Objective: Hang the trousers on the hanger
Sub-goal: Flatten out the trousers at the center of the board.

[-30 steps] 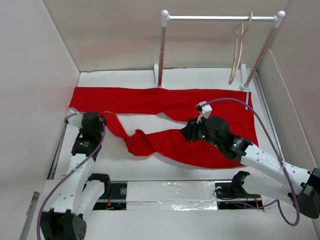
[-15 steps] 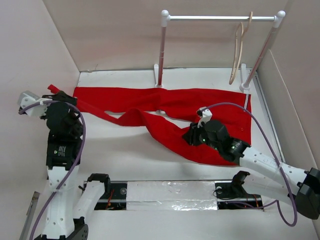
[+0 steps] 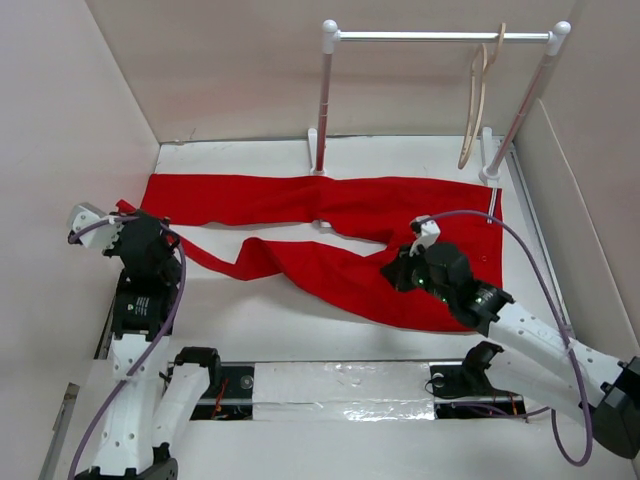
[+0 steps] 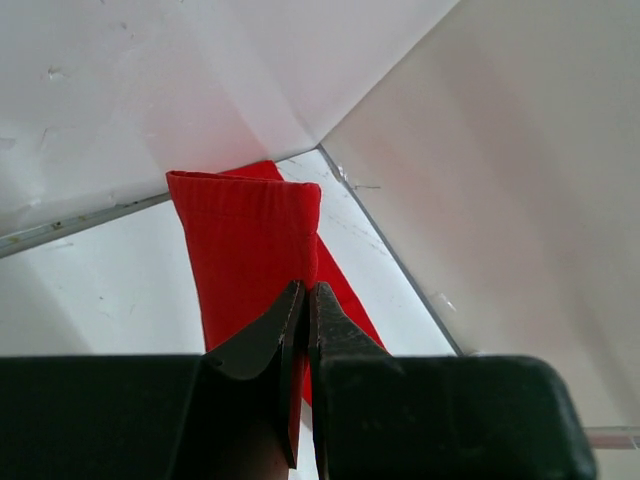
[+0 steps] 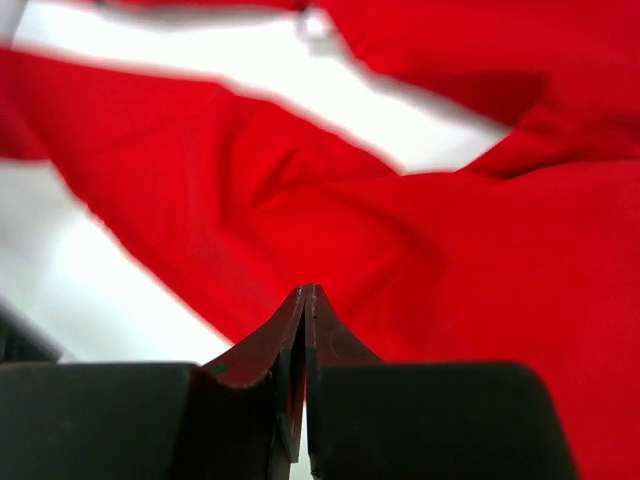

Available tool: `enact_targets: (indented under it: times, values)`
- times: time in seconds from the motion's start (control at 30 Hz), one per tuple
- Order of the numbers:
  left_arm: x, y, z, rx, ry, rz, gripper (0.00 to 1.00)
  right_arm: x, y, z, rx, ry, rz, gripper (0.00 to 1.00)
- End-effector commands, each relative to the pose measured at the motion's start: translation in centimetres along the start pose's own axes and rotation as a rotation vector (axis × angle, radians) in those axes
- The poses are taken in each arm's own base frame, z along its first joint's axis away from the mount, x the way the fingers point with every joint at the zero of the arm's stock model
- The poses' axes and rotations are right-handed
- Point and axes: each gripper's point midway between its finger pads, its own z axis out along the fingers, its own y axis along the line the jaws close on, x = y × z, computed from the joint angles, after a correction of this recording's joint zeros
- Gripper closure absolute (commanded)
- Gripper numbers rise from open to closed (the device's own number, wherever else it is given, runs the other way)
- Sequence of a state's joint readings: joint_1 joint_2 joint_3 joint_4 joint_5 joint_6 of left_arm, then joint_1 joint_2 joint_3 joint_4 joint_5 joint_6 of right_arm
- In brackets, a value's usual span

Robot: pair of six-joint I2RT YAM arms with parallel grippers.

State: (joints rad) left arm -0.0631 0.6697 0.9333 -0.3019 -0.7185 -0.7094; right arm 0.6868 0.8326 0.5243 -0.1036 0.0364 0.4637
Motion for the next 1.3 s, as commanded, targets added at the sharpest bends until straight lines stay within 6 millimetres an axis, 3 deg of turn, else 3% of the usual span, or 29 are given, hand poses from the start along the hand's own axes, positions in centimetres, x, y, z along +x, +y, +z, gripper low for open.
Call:
enact_targets:
  times: [0.0, 0.03, 0.07, 0.1, 0.13, 0.17, 0.2, 0.27, 0.4, 0.47, 0.6, 0.83, 1.0, 1.03, 1.1, 1.13, 1.23, 1.27]
  values:
    - [0.5, 0.4, 0.8, -0.015, -0.034, -0.063, 1.00, -1.4, 1.4, -0.2, 0.006, -0.021, -0.039, 0.91]
    - [0.9, 0.6, 1.0, -0.023, -0.034, -0.069, 1.00, -1.8, -0.3, -0.5, 0.105, -0.049, 0.007, 0.87]
    - [1.3, 0.8, 1.2, -0.030, -0.030, -0.074, 1.00, -1.9, -0.9, -0.8, 0.135, -0.067, 0.027, 0.75]
    - [1.5, 0.6, 1.3, -0.026, -0.023, -0.091, 1.00, -3.4, -2.2, -1.6, 0.173, -0.133, 0.072, 0.68]
    - [1.4, 0.2, 1.2, -0.018, -0.020, -0.102, 1.00, -3.4, -3.2, -1.8, 0.188, -0.155, 0.108, 0.59]
    - [1.0, -0.2, 1.0, -0.004, -0.016, -0.120, 1.00, -3.8, -4.0, -2.1, 0.198, -0.185, 0.135, 0.44]
    - [0.2, -1.2, 0.5, 0.041, -0.017, -0.144, 1.00, -4.5, -4.8, -2.7, 0.213, -0.225, 0.168, 0.38]
    - [-1.9, -2.1, -0.8, 0.110, -0.054, -0.193, 1.00, -5.2, -8.5, -3.4, 0.318, -0.280, 0.259, 0.30]
    - [-4.7, -2.9, -3.0, 0.202, -0.093, -0.231, 1.00, -5.6, -14.8, -5.1, 0.499, -0.362, 0.378, 0.25]
    - [-5.0, -2.9, -3.8, 0.232, -0.088, -0.235, 1.00, -5.6, -19.0, -6.8, 0.644, -0.420, 0.443, 0.25]
    - [-3.6, -2.0, -4.9, 0.276, -0.044, -0.227, 1.00, -4.4, -24.9, -9.5, 0.813, -0.461, 0.539, 0.25]
    - [-2.9, -2.7, -8.1, 0.467, 0.005, -0.225, 1.00, -2.3, -29.2, -9.9, 0.870, -0.429, 0.680, 0.26]
    - [-4.1, -3.1, -10.3, 0.561, -0.001, -0.196, 1.00, -2.3, -30.1, -7.6, 0.791, -0.362, 0.739, 0.31]
    - [-4.3, -3.2, -11.0, 0.590, 0.000, -0.199, 1.00, -1.0, -30.4, -6.8, 0.782, -0.294, 0.786, 0.33]
    - [-4.6, -3.0, -11.4, 0.604, -0.014, -0.194, 1.00, -1.6, -30.7, -5.7, 0.746, -0.272, 0.803, 0.41]
    - [-4.8, -2.9, -11.6, 0.611, -0.018, -0.183, 1.00, -1.0, -31.3, -5.1, 0.737, -0.251, 0.842, 0.43]
    - [-5.1, -2.4, -12.2, 0.624, -0.028, -0.174, 1.00, -1.5, -31.3, -3.5, 0.640, -0.248, 0.874, 0.65]
    - [-5.1, -2.0, -12.4, 0.626, -0.031, -0.166, 1.00, -1.2, -31.0, -2.7, 0.597, -0.230, 0.898, 0.85]
